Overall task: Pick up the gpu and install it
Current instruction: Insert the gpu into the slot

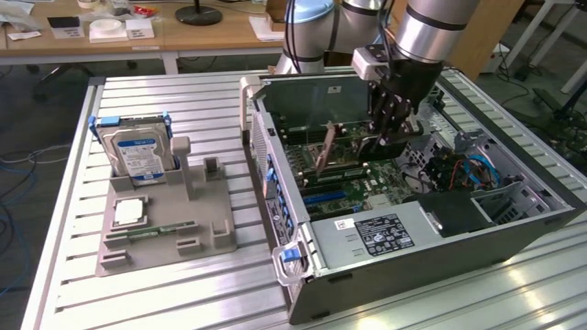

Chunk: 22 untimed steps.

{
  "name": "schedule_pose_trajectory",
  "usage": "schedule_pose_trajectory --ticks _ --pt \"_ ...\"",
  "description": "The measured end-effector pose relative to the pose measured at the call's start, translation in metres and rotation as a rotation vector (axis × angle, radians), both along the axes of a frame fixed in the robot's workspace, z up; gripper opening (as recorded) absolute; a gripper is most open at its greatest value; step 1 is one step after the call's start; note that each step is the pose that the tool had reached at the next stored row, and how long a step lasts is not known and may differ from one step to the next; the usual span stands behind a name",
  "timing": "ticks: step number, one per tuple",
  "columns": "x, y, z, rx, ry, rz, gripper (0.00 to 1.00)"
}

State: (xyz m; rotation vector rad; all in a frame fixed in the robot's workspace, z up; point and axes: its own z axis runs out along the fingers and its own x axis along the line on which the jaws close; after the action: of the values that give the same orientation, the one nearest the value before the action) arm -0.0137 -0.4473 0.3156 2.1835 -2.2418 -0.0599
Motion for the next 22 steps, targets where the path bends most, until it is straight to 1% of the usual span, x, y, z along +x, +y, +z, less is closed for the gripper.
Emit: schedule_pose_trajectory --ticks 6,13,18,22 --pt "-0.0041 0.0 -0.0004 0.0 0.0 0.0 0.27" --pt "-0.0045 0.0 -0.0004 -0.0001 0.0 0.0 0.27" --pt "-0.0099 0.0 -0.0012 -0.0001 0.0001 0.0 0.27" --pt "-0.0102 0.0 -0.0018 0.0003 -0.0001 0.0 0.27"
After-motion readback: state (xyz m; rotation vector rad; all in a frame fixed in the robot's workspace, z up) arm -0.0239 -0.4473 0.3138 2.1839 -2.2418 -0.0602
